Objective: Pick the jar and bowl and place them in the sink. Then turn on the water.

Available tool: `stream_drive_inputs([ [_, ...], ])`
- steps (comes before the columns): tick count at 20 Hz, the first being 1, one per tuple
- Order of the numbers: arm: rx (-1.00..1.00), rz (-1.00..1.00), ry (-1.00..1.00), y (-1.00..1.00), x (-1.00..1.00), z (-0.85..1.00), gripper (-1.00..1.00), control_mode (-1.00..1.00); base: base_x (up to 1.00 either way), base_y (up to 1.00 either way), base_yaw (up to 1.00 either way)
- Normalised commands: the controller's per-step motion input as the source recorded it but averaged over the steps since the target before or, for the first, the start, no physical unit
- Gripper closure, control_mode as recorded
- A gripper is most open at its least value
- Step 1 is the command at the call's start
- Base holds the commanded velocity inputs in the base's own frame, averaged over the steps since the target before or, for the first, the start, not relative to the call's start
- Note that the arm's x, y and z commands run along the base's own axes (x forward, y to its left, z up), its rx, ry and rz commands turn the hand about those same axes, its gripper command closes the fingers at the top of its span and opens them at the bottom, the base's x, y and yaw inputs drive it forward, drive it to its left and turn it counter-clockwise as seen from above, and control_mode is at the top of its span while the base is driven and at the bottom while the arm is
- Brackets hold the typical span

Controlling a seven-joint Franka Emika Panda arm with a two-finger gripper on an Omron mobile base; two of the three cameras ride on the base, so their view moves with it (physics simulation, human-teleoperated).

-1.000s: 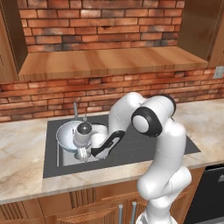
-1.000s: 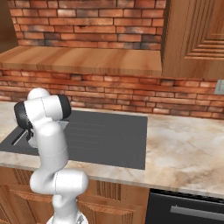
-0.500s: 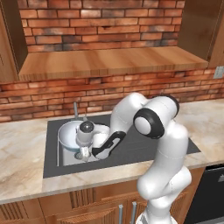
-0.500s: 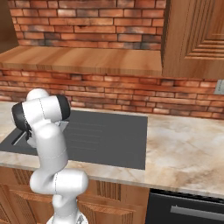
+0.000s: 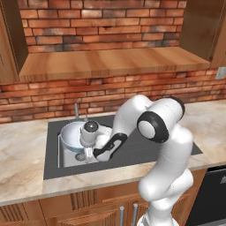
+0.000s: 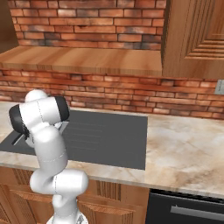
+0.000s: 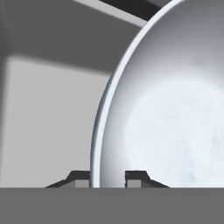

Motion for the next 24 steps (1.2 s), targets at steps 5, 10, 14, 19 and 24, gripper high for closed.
stream_drive_inputs([
  [5, -0.01, 0.0, 0.01, -0.18, -0.32, 0.0, 1.0, -1.0, 0.0, 0.0, 0.0],
  [10, -0.04, 0.0, 0.02, -0.04, -0.3, -0.08, 1.0, -1.0, 0.0, 0.0, 0.0],
  [14, -0.08, 0.0, 0.05, 0.0, -0.17, -0.09, 1.0, -1.0, 0.0, 0.0, 0.0],
  [19, -0.03, 0.0, 0.12, 0.0, 0.0, 0.0, 1.0, -1.0, 0.0, 0.0, 0.0],
  [24, -0.03, 0.0, 0.07, 0.02, 0.22, -0.06, 1.0, -1.0, 0.0, 0.0, 0.0],
])
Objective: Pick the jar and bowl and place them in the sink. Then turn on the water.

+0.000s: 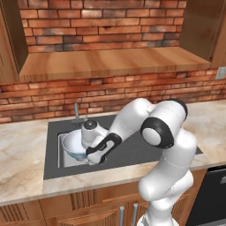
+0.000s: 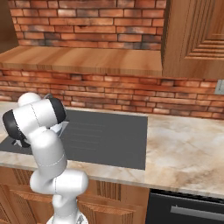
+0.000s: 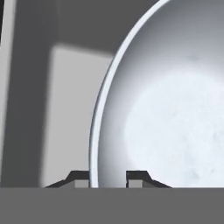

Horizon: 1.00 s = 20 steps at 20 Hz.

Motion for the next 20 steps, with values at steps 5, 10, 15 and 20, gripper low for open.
stream_drive_inputs([
  [5, -0.03, 0.0, 0.02, 0.04, 0.25, -0.15, 1.0, -1.0, 0.0, 0.0, 0.0],
  [10, -0.03, 0.0, 0.0, 0.04, 0.05, -0.25, 1.0, -1.0, 0.0, 0.0, 0.0],
  [15, -0.02, 0.0, 0.0, 0.05, 0.0, -0.25, 1.0, -1.0, 0.0, 0.0, 0.0],
  [20, 0.0, 0.0, 0.01, 0.0, 0.0, -0.1, 1.0, -1.0, 0.0, 0.0, 0.0],
])
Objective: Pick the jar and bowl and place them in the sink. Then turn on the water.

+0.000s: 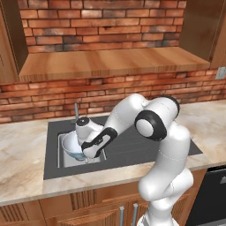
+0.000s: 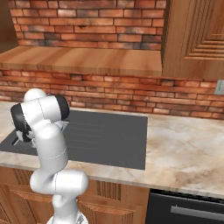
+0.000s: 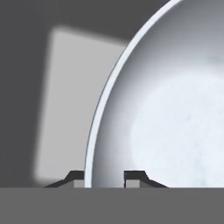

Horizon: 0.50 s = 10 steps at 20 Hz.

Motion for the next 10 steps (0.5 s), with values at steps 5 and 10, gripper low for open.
stream_drive_inputs([
  [5, 0.0, 0.0, 0.0, 0.0, 0.0, 0.0, -1.0, -1.0, 0.0, 0.0, 0.0],
  [10, 0.0, 0.0, 0.0, 0.0, 0.0, 0.0, -1.0, -1.0, 0.0, 0.0, 0.0],
])
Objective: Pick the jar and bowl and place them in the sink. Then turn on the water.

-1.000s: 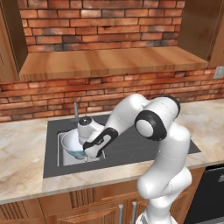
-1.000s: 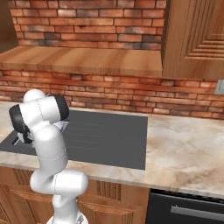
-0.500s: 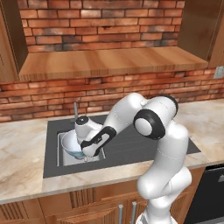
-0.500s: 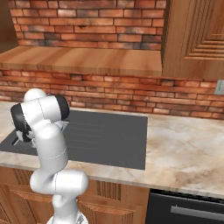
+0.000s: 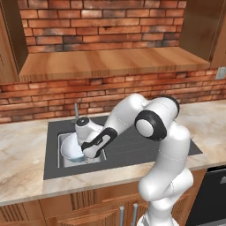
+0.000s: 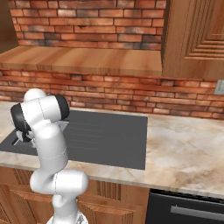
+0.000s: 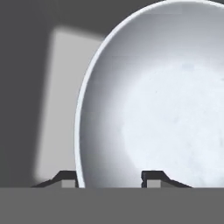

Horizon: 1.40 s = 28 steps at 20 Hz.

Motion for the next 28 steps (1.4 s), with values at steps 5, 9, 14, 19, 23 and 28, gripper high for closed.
stream_drive_inputs([
  [5, 0.0, 0.0, 0.0, 0.0, 0.0, 0.06, -1.0, -1.0, 0.0, 0.0, 0.0],
  [9, 0.0, 0.0, 0.0, 0.0, 0.0, 0.14, -1.0, -1.0, 0.0, 0.0, 0.0],
  [14, 0.0, -0.01, 0.0, -0.01, -0.07, 0.26, -1.0, -1.0, 0.0, 0.0, 0.0],
  [19, 0.0, -0.03, 0.0, -0.02, -0.13, 0.34, -1.0, -1.0, 0.0, 0.0, 0.0],
  [23, 0.0, -0.1, 0.0, -0.09, -0.27, 0.43, -1.0, -1.0, 0.0, 0.0, 0.0],
  [28, 0.0, -0.16, 0.0, -0.26, -0.3, 0.43, -1.0, -1.0, 0.0, 0.0, 0.0],
])
